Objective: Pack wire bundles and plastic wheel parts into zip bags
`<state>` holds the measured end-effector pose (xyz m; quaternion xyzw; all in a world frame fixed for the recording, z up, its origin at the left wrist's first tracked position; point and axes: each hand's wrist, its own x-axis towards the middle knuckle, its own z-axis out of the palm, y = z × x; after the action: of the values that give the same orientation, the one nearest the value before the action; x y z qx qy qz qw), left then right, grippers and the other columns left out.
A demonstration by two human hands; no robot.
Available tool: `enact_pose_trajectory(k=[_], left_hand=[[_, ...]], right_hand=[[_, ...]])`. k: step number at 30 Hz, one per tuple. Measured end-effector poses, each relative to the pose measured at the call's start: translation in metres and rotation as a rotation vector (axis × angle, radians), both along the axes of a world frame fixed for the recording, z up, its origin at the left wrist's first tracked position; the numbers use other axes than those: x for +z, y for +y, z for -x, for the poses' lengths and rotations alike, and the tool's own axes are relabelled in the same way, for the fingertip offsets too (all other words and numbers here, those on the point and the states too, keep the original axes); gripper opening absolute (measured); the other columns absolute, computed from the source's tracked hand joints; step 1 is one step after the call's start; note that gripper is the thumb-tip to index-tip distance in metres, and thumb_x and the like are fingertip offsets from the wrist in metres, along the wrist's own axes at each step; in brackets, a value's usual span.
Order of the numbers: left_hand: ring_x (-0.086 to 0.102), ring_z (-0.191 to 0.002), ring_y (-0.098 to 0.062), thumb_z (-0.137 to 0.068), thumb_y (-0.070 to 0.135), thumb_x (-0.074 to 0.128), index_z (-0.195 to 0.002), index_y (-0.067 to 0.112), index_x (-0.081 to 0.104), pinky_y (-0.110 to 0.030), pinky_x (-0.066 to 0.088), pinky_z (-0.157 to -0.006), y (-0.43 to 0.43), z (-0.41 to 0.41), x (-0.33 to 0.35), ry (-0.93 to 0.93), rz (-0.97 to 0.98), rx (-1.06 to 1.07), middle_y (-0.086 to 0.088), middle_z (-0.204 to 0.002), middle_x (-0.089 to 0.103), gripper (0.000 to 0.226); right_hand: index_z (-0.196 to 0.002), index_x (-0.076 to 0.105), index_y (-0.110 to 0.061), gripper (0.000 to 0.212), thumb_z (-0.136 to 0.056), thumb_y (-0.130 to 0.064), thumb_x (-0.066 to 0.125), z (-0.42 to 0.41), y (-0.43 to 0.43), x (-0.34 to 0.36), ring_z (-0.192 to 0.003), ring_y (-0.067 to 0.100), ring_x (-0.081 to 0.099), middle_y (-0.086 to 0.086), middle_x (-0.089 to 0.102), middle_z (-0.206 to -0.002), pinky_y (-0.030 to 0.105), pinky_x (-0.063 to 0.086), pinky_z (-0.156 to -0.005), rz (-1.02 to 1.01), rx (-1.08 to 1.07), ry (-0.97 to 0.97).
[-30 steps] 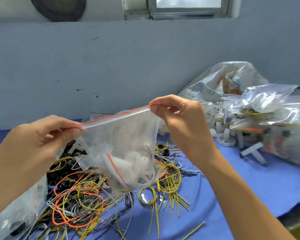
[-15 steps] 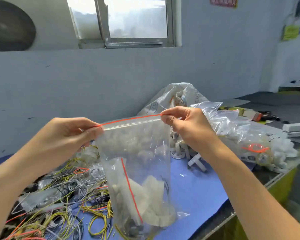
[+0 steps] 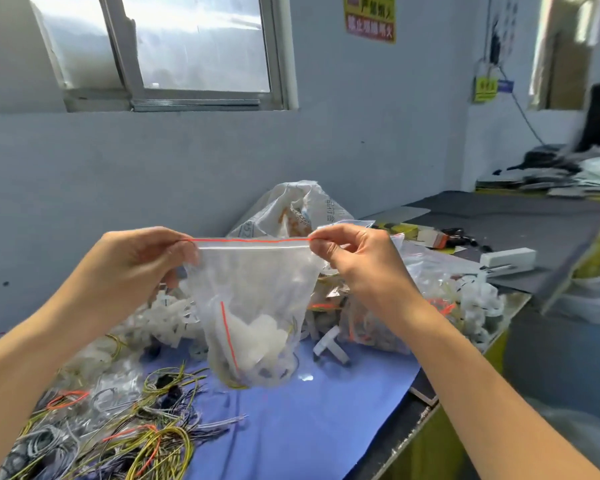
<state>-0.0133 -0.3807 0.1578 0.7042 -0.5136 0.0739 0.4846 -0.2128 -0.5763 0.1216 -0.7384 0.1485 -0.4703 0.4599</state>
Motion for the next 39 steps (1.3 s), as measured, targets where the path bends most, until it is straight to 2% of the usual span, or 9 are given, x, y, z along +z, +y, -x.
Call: enact_pose_trajectory(k=[2, 7, 11, 17, 21, 24, 30, 34, 39], left_hand=[[0.044, -0.042, -0.006, -0.094, 0.023, 0.062, -0.084, 0.026, 0.074, -0.014, 0.034, -0.041, -0.020, 0.002, 0.019, -0.056, -0.003, 0.007, -0.004, -0.069, 0.068, 0.016], [0.044, -0.045, -0.009, -0.095, 0.024, 0.061, -0.084, 0.016, 0.074, -0.014, 0.036, -0.042, -0.104, 0.009, 0.066, 0.020, -0.022, -0.107, 0.007, -0.060, 0.062, 0.019], [0.045, -0.048, -0.013, -0.090, 0.025, 0.066, -0.086, 0.011, 0.076, -0.017, 0.036, -0.043, -0.212, -0.001, 0.092, 0.127, -0.077, -0.198, 0.000, -0.073, 0.067, 0.017], [0.048, -0.037, -0.010, -0.086, 0.002, 0.059, -0.076, 0.002, 0.066, -0.020, 0.042, -0.040, -0.421, -0.034, 0.031, 0.160, -0.336, -0.037, -0.010, -0.063, 0.057, 0.012], [0.068, -0.096, -0.029, -0.081, -0.003, 0.061, -0.100, -0.002, 0.067, -0.032, 0.053, -0.076, -0.493, -0.064, -0.049, 0.032, -0.492, 0.226, -0.018, -0.102, 0.068, 0.019], [0.064, -0.106, -0.033, -0.083, 0.004, 0.063, -0.106, -0.003, 0.065, -0.031, 0.047, -0.075, -0.497, -0.089, -0.080, 0.129, -0.512, 0.280, -0.019, -0.114, 0.066, 0.024], [0.064, -0.107, -0.030, -0.088, 0.021, 0.064, -0.113, 0.000, 0.064, -0.033, 0.053, -0.088, -0.446, -0.118, -0.075, 0.093, -0.636, 0.280, -0.014, -0.115, 0.068, 0.033], [0.059, -0.080, -0.025, -0.094, 0.019, 0.050, -0.102, 0.001, 0.064, -0.031, 0.048, -0.067, -0.402, -0.109, -0.058, 0.085, -0.802, 0.242, -0.014, -0.105, 0.069, 0.024], [0.057, -0.065, -0.021, -0.092, 0.017, 0.051, -0.094, 0.001, 0.063, -0.031, 0.052, -0.061, -0.311, -0.103, -0.016, -0.001, -0.787, 0.143, -0.011, -0.086, 0.068, 0.020]], right_hand=[[-0.085, 0.076, -0.027, 0.003, -0.087, -0.025, 0.074, 0.007, -0.013, 0.019, -0.057, -0.005, 0.055, -0.021, 0.065, -0.062, 0.007, 0.042, -0.059, 0.040, -0.020, -0.034], [-0.089, 0.074, -0.024, 0.002, -0.089, -0.023, 0.072, 0.015, -0.083, 0.054, -0.053, -0.002, 0.052, -0.018, 0.066, -0.062, 0.012, 0.045, -0.053, -0.055, -0.096, -0.039], [-0.092, 0.074, -0.024, 0.008, -0.089, -0.030, 0.071, 0.020, -0.176, 0.084, -0.075, 0.011, 0.059, -0.003, 0.073, -0.092, 0.021, 0.052, -0.064, -0.173, -0.147, 0.055], [-0.123, 0.062, -0.006, 0.030, -0.093, -0.011, 0.061, -0.024, -0.334, 0.069, -0.087, 0.022, 0.058, 0.010, 0.062, -0.105, 0.029, 0.047, -0.072, -0.214, -0.439, 0.437], [-0.126, 0.062, -0.012, 0.035, -0.093, -0.015, 0.052, -0.068, -0.363, 0.018, -0.121, 0.034, 0.055, 0.013, 0.059, -0.132, 0.034, 0.044, -0.097, -0.030, -0.617, 0.681], [-0.107, 0.071, -0.015, 0.028, -0.088, -0.019, 0.052, -0.101, -0.341, -0.004, -0.108, 0.032, 0.061, 0.010, 0.069, -0.116, 0.038, 0.051, -0.095, 0.226, -0.451, 0.791], [-0.104, 0.071, -0.017, 0.029, -0.088, -0.018, 0.047, -0.146, -0.292, 0.000, -0.098, 0.036, 0.060, 0.011, 0.068, -0.107, 0.041, 0.049, -0.089, 0.449, -0.412, 0.887], [-0.107, 0.069, -0.017, 0.030, -0.089, -0.014, 0.045, -0.166, -0.248, 0.007, -0.100, 0.034, 0.058, 0.010, 0.067, -0.110, 0.040, 0.041, -0.083, 0.547, -0.426, 0.886], [-0.112, 0.067, -0.023, 0.031, -0.090, -0.017, 0.045, -0.195, -0.161, 0.014, -0.109, 0.032, 0.058, 0.007, 0.067, -0.115, 0.042, 0.044, -0.088, 0.576, -0.358, 0.832]])
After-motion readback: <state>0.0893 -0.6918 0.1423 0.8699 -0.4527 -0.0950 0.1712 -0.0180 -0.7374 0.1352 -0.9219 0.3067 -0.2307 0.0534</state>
